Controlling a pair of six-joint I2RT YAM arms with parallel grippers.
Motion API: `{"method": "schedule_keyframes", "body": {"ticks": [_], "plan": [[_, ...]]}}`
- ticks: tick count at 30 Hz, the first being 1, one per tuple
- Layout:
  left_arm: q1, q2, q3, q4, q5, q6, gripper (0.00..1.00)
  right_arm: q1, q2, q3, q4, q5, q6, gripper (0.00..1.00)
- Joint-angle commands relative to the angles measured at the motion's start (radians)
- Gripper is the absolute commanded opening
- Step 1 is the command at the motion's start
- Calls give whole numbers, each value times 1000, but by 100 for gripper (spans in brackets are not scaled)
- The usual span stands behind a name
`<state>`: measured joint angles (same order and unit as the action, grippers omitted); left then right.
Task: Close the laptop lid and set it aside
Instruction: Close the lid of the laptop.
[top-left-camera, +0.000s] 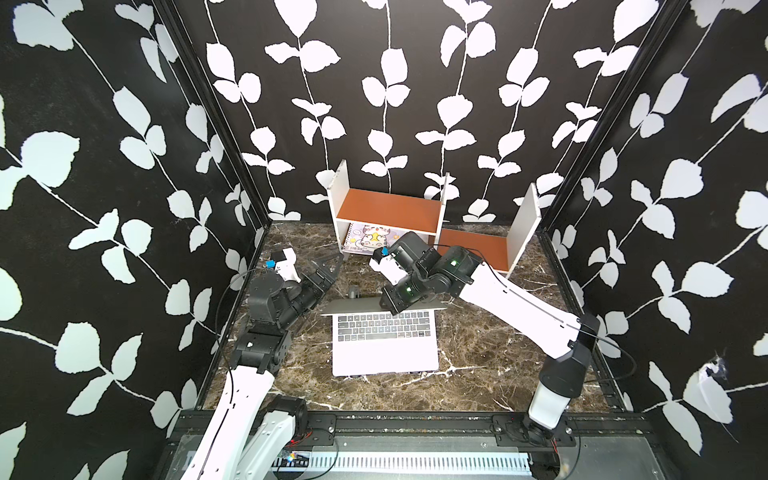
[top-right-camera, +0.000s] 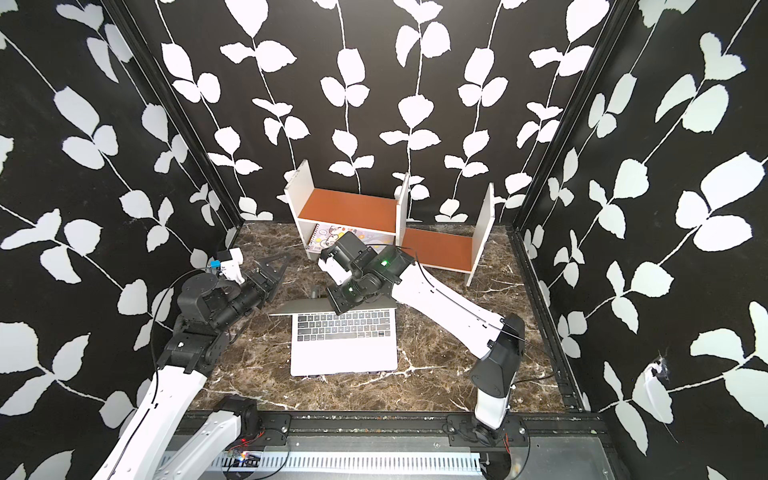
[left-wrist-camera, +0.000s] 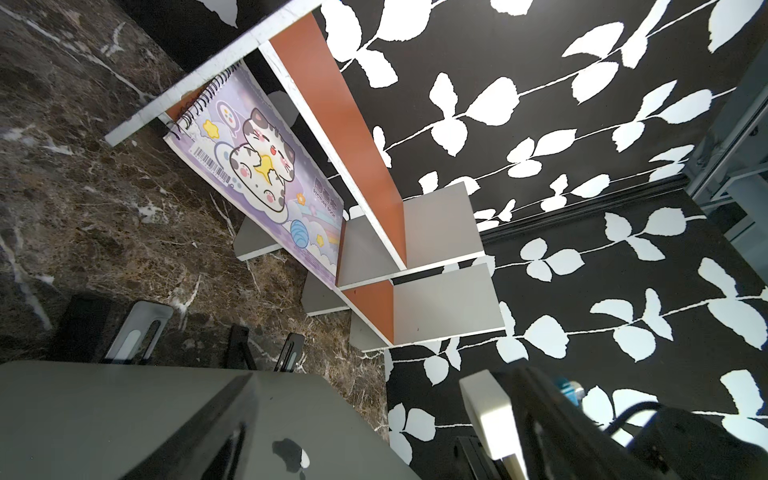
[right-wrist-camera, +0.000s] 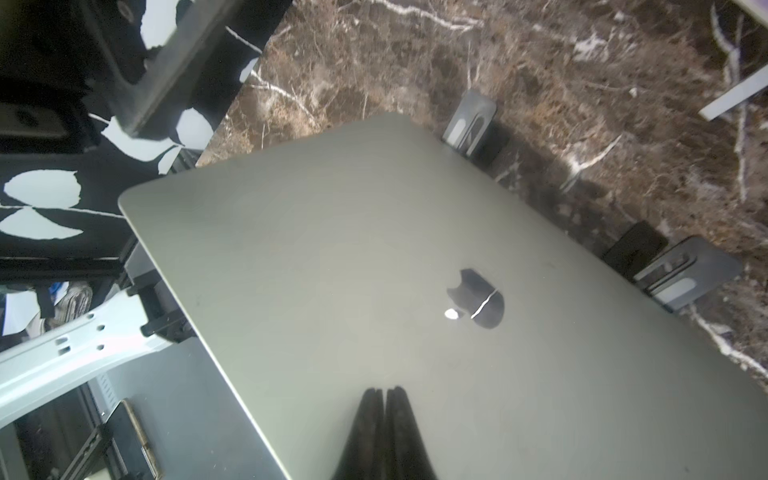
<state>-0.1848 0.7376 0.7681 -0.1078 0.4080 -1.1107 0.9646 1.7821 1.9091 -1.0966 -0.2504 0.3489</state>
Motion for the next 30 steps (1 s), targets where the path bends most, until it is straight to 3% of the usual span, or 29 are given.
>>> {"method": "schedule_keyframes", "body": {"ticks": [1, 14, 30], "plan": [[-5, -15, -22, 21, 12, 5, 91, 9, 10, -3, -30, -72, -5, 10], [-5, -18, -119, -37, 100, 43, 92, -23, 27, -279, 113, -190, 40, 12], [-10, 19, -341, 34, 132, 82, 89, -98, -34, -691, 682, -139, 99, 12]]}}
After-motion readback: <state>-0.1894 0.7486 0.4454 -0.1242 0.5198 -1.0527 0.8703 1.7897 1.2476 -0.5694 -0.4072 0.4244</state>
